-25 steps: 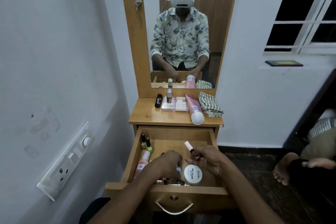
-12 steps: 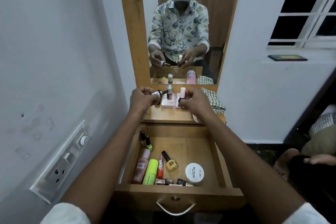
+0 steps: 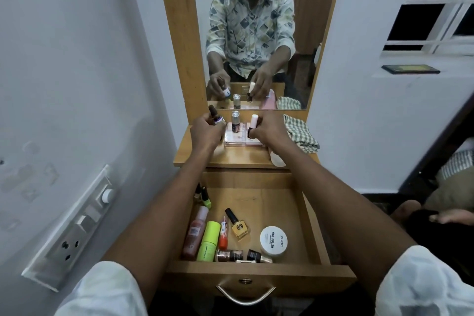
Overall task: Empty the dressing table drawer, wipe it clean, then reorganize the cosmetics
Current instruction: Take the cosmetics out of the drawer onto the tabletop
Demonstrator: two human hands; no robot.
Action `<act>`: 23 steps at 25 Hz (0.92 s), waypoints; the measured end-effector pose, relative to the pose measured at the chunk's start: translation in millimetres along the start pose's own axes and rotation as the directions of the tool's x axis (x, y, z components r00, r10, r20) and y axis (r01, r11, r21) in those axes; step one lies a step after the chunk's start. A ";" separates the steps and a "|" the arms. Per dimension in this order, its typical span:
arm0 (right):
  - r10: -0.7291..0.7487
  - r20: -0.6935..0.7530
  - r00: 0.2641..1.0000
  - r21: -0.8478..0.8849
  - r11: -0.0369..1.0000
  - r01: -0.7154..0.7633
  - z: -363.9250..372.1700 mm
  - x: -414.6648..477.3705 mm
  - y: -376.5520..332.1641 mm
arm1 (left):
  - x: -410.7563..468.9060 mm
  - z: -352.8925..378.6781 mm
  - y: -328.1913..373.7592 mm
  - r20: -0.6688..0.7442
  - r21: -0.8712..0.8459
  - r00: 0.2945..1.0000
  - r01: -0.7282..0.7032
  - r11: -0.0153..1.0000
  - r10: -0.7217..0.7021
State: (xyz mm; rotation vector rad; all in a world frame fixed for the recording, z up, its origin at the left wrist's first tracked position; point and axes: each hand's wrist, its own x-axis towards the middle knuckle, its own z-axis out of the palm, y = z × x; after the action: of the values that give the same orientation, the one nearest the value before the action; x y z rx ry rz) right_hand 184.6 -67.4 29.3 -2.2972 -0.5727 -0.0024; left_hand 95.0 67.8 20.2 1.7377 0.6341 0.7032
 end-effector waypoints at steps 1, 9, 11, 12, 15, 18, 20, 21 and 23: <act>-0.008 0.001 1.000 -0.018 1.000 0.008 1.3 2.3 0.3 | 2.4 0.5 0.3 0.004 0.081 0.999 -0.044 0.996 0.044; -0.099 -0.047 0.994 -0.086 0.992 0.095 1.5 33.0 -11.5 | 52.0 6.4 -1.6 0.038 0.308 0.993 -0.115 0.945 0.109; -0.113 -0.047 0.993 -0.108 0.988 0.107 3.0 38.2 -11.4 | 59.6 10.8 -6.3 0.076 0.321 0.990 -0.137 0.937 0.118; -0.114 -0.048 0.992 -0.121 0.987 0.107 5.0 40.7 -10.0 | 61.3 14.3 -9.5 0.100 0.334 0.987 -0.150 0.931 0.123; -0.112 -0.037 0.993 -0.151 0.983 0.106 12.9 47.6 -2.5 | 62.1 25.3 -17.1 0.140 0.378 0.976 -0.209 0.902 0.168; -0.112 -0.038 0.993 -0.153 0.983 0.105 13.8 51.9 1.1 | 64.5 29.2 -19.2 0.171 0.393 0.967 -0.244 0.887 0.190; -0.118 -0.037 0.992 -0.162 0.981 0.111 12.9 54.0 3.7 | 64.5 27.8 -17.6 0.204 0.389 0.966 -0.230 0.892 0.160; -0.122 -0.042 0.992 -0.155 0.981 0.114 12.8 54.4 5.8 | 62.2 25.8 -15.0 0.216 0.388 0.965 -0.223 0.894 0.147; -0.125 -0.066 0.990 -0.120 0.986 0.116 12.0 52.9 9.2 | 50.8 18.0 -5.3 0.208 0.379 0.963 -0.242 0.893 0.172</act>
State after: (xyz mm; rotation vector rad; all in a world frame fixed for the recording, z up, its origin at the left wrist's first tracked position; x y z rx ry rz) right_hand 233.9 -43.7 23.5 -2.3594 -0.6887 -0.1820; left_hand 142.4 94.1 18.3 2.2482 0.5008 0.5873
